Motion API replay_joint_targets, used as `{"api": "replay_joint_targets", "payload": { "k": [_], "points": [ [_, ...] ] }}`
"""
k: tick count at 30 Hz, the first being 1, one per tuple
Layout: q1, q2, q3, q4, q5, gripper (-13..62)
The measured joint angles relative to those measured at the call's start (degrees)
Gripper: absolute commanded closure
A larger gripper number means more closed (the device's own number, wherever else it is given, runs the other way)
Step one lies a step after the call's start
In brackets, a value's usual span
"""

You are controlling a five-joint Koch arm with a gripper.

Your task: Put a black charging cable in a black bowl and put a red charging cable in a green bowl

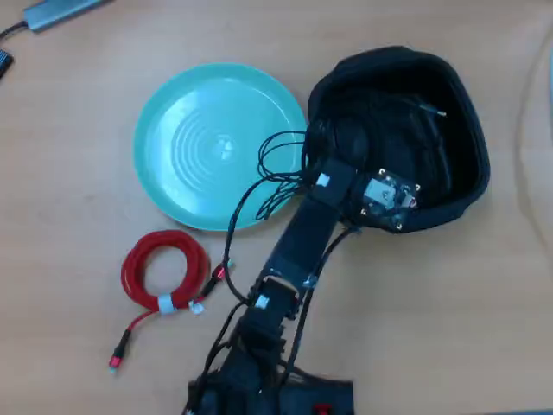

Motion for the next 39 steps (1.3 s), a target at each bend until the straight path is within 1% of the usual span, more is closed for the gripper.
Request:
{"api": "replay_joint_targets", "payload": {
  "k": [5,12,19,25,30,39],
  "points": [
    [2.72,0.00,0.00,-2.46,0.00,56.7],
    [3.60,0.00,0.00,-2.11,0.00,56.8],
    [7.73,1.23,0.00,13.97,-0.18,56.8],
    [10.28,7.12,0.00,15.82,-1.23,56.8],
    [10.99,8.35,0.00,14.33,-1.23,56.7],
    [6.15,9.67,0.00,-0.18,-1.32,56.8]
  ]
}}
